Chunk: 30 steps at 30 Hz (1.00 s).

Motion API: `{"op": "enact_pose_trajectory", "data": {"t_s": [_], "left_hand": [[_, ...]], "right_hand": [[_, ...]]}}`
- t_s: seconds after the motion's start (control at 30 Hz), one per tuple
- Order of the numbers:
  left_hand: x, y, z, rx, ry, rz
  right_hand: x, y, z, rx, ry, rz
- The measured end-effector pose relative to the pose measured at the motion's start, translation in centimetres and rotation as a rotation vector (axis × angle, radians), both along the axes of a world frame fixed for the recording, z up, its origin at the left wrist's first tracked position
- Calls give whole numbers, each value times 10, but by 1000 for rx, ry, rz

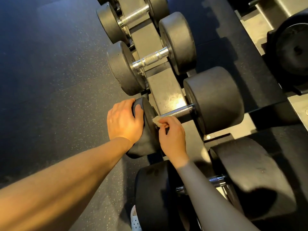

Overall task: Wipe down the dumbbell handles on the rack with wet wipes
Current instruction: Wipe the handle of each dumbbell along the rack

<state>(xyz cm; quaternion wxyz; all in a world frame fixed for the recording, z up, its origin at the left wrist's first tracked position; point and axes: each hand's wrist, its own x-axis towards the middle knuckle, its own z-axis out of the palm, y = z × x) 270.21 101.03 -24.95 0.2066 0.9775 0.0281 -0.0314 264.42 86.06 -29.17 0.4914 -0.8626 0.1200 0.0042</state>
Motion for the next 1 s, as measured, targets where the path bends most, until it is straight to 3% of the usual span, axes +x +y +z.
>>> {"op": "enact_pose_trajectory", "data": {"t_s": [0.17, 0.23, 0.4, 0.53, 0.67, 0.83, 1.0], "left_hand": [[0, 0, 1, 8, 5, -1], [0, 0, 0, 13, 4, -4], [2, 1, -2, 33, 18, -4], [2, 1, -1, 29, 11, -7], [2, 2, -1, 28, 14, -7], [3, 2, -2, 20, 20, -12], [5, 3, -5, 9, 25, -15]], "right_hand": [[6, 18, 14, 540, 181, -508], [7, 25, 15, 640, 193, -585], [8, 30, -1, 673, 348, -697], [9, 9, 5, 1113, 404, -808], [19, -23, 1, 1372, 334, -1021], [29, -20, -1, 1461, 330, -1070], [14, 11, 7, 1242, 493, -943]]}}
